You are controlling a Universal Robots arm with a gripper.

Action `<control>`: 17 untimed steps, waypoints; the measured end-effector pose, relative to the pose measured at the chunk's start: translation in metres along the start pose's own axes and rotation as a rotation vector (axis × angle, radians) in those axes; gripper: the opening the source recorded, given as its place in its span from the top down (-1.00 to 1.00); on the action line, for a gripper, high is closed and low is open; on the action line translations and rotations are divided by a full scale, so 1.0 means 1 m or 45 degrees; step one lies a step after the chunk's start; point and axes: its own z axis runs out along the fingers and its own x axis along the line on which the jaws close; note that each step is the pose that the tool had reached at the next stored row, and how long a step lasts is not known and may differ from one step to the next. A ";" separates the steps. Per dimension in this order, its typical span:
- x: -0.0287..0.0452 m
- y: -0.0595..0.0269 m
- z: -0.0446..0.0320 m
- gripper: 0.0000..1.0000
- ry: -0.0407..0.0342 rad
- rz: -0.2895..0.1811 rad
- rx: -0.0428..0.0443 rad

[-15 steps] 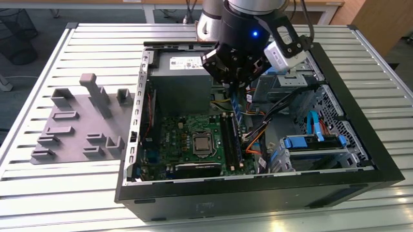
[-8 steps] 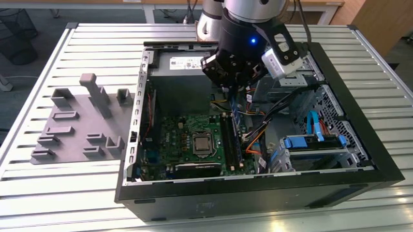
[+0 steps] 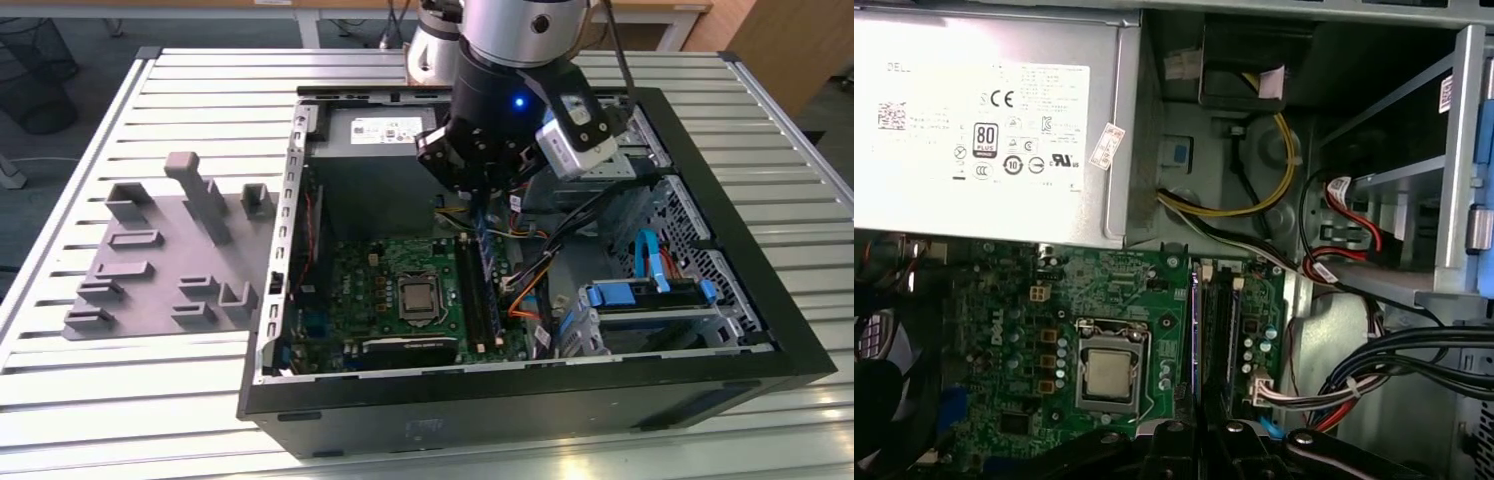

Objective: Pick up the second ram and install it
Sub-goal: 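Insert the second ram into the second slot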

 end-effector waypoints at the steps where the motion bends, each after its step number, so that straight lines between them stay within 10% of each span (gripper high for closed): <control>1: 0.0000 0.0000 0.0020 0.72 0.0000 0.000 0.000; 17: -0.0009 0.0001 0.0076 0.72 0.0012 0.000 0.000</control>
